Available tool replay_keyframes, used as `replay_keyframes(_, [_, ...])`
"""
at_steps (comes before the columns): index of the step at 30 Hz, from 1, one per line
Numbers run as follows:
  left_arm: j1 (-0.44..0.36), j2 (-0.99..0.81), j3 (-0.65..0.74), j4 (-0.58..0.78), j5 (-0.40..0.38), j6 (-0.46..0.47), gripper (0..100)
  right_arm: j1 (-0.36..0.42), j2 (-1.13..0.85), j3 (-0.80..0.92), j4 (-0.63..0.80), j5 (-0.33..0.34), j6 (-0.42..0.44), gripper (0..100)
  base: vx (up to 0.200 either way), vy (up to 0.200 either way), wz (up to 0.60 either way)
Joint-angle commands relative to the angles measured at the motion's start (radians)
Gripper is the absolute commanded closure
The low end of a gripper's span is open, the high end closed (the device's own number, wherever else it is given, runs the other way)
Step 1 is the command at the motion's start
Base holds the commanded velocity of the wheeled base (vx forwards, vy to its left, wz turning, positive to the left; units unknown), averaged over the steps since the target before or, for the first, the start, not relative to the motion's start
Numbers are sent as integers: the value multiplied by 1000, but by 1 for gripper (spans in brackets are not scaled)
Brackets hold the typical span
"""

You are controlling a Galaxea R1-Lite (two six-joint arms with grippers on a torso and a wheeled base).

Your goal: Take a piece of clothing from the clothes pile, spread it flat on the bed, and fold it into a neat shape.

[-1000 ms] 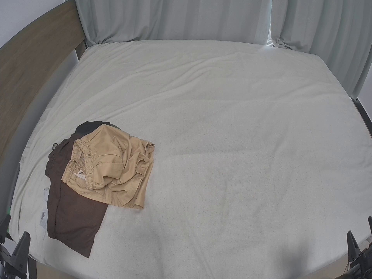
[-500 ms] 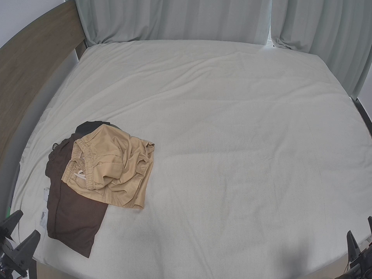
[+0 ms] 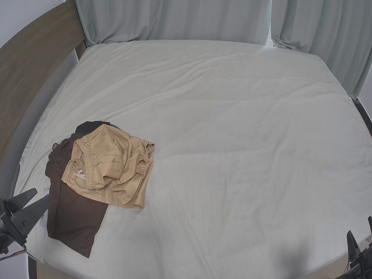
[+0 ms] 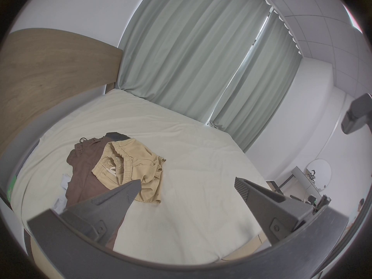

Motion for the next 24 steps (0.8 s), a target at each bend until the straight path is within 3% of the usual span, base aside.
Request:
replay_keyframes(1, [7,132,-10,-51,-5,-26,0,0,-5,16,0,0,1,0,0,0,0])
replay_keyframes(8, [43,244,-7,-124,-31,-49,0,0,-5,16,0,1,1,0,0,0,0])
replay_keyframes(13, [123,300,-9,-184,-123,-49,0,0,-5,16,0,1,-1,0,0,0,0])
replay_keyframes(16, [217,356,-7,-216,-234,-46,0,0,-5,16,0,1,-1,0,0,0,0])
replay_keyframes(24, [267,421,-10,-261,-284,-44,0,0,-5,16,0,1,-1,0,0,0,0])
